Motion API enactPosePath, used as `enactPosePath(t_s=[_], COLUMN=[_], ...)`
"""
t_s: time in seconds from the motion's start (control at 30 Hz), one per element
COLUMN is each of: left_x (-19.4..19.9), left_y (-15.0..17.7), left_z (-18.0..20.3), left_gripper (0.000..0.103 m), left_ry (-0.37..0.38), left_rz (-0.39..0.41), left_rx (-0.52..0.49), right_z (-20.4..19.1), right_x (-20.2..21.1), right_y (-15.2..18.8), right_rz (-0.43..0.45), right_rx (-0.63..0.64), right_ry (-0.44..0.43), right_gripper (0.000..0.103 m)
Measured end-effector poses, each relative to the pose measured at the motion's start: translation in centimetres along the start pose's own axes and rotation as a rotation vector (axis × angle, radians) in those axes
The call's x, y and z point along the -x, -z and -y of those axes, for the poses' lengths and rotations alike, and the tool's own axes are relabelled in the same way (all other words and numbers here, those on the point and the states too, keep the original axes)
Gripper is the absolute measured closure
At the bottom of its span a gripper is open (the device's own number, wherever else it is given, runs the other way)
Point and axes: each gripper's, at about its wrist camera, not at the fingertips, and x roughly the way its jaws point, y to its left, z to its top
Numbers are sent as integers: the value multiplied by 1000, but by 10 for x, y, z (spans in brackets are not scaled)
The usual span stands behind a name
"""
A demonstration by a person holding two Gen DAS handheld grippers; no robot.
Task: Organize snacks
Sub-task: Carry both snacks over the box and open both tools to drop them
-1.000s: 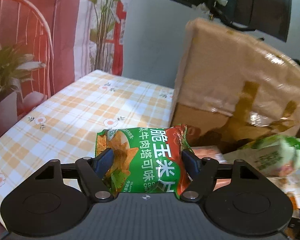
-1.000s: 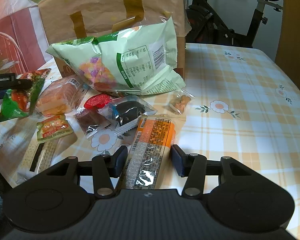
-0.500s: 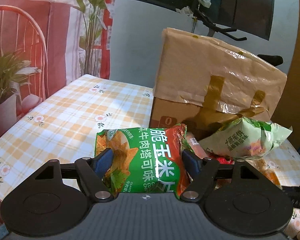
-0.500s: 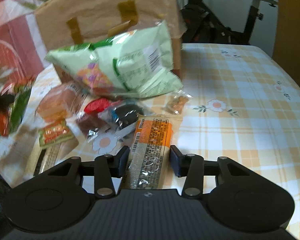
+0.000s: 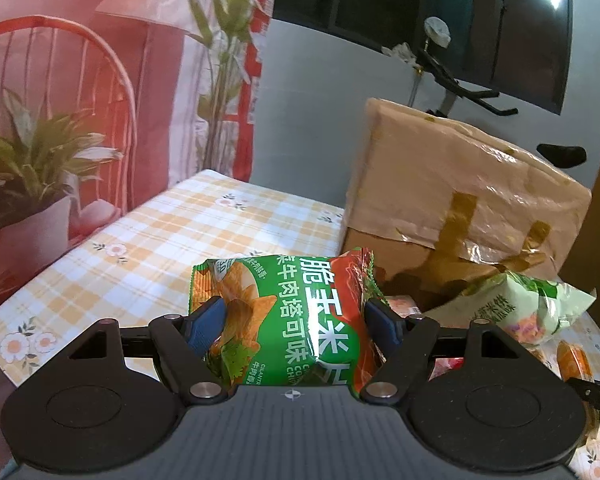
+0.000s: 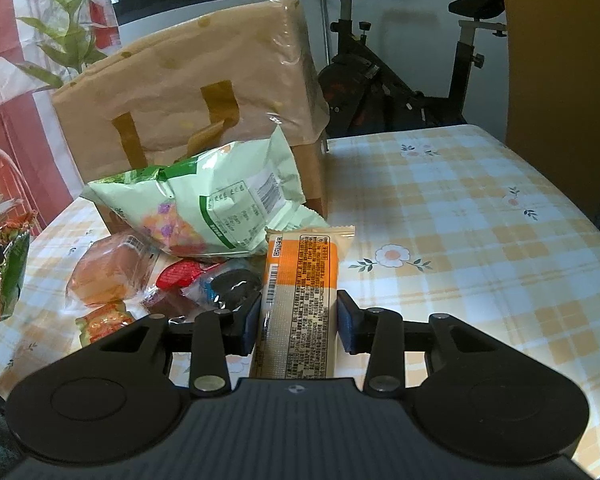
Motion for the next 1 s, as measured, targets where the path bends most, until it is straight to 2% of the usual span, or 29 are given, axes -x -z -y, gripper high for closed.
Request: enactPosePath(t_s=[0.43,0.53,0.8,1.0], left_x=[-1,3,22,15], left_y=[1,-4,-55,-102], left_z=[-4,-1,-1,20], left_gripper=[25,25,25,24], left_ry=[-24,-37,17,95], left_rz=[6,46,201,245], left_rx=[9,-30,-92,-150], right_z=[-3,-3,-3,-14], right_x=[4,10,41,48], right_y=[1,-3,-29,-72], right_rz=[60,105,310,423], right_rx=[29,38,79,147], right_ry=[40,52,96,39], right_gripper=[62,62,62,62])
